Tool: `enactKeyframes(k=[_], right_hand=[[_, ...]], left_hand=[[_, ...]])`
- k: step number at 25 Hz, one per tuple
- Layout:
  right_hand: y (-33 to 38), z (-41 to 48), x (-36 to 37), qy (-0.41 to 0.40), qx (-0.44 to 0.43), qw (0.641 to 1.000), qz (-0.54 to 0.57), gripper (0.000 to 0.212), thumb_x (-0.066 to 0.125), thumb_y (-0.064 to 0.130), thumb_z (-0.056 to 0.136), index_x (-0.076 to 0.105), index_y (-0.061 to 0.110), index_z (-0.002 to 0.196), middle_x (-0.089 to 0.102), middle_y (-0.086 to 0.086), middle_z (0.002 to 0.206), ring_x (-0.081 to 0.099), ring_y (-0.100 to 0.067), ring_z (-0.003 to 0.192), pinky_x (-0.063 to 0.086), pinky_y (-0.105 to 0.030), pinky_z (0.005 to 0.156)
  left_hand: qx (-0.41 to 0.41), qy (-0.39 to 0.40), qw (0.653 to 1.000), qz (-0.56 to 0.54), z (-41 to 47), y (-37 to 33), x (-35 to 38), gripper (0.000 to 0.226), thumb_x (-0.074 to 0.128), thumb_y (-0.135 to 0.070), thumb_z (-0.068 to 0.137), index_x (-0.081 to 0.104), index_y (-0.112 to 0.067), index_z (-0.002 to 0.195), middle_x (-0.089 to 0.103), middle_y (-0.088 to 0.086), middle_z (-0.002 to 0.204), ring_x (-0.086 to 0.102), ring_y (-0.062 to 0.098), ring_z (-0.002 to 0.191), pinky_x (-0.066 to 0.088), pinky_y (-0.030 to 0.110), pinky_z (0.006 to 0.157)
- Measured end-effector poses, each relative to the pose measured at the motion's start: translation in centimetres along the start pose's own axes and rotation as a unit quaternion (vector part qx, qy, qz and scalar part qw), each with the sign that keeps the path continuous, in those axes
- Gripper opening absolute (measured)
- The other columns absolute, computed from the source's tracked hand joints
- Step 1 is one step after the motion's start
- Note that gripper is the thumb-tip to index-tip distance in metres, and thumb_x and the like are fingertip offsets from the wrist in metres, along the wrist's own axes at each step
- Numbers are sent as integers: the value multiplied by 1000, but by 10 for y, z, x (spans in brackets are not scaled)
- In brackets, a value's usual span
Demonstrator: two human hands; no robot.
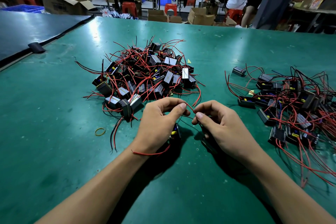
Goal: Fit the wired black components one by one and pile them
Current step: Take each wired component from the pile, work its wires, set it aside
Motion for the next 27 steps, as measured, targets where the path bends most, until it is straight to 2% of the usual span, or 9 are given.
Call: enactKeyframes(k=[9, 12, 19, 22, 24, 27], right_hand=[[-3, 0, -1, -17, 5, 1000, -10, 10, 60, 10, 98, 65, 18, 97, 74, -2, 81, 49, -6, 49, 45, -22, 50], [-5, 0, -1, -16, 11, 1000, 12, 10, 59, 9, 99, 64, 17, 97, 74, -4, 82, 48, -8, 48, 43, -22, 49], [-7, 1, -2, -15, -5, 1000, -21, 10, 61, 11, 98, 66, 19, 97, 75, -1, 81, 57, 2, 54, 45, -15, 53], [-7, 0, -1, -9, -2, 999, -35, 9, 62, 12, 97, 67, 20, 96, 76, 2, 81, 60, 3, 58, 46, -16, 54], [-5, 0, -1, -14, -9, 999, -43, 9, 64, 11, 96, 68, 19, 95, 77, 3, 83, 65, 1, 65, 48, -16, 58], [4, -2, -5, -60, -47, 994, -74, 7, 70, 18, 92, 70, 22, 98, 75, 8, 88, 68, -16, 69, 52, -23, 65]], left_hand=[[-8, 8, 1000, -21, -3, -3, 2, 6, 72, -10, 86, 74, -7, 92, 76, 3, 80, 72, 10, 78, 56, 20, 78], [-12, 3, 1000, -23, -3, -3, 2, 7, 72, -9, 86, 74, -6, 92, 76, 4, 80, 73, 12, 78, 57, 22, 78], [-14, -2, 1000, -10, -2, -2, 2, 8, 77, -13, 82, 76, -9, 89, 76, 3, 82, 72, 20, 84, 58, 33, 83], [-6, -5, 1000, -14, -3, -3, 3, 5, 78, -13, 81, 76, -11, 86, 76, 1, 82, 70, 12, 80, 55, 25, 79], [-6, -1, 1000, -20, -3, -4, 5, 3, 77, -11, 82, 76, -11, 85, 76, 2, 82, 70, 12, 81, 55, 25, 80], [28, -7, 999, 31, -4, -10, 3, 1, 76, -11, 82, 76, -12, 83, 75, -2, 78, 68, 6, 75, 51, 17, 74]])
Point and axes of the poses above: each hand's wrist, its own z-axis towards the middle knuckle, its own x-axis out of the palm, y = z × x, the point moved 5 cm from there along z, towards the middle knuckle
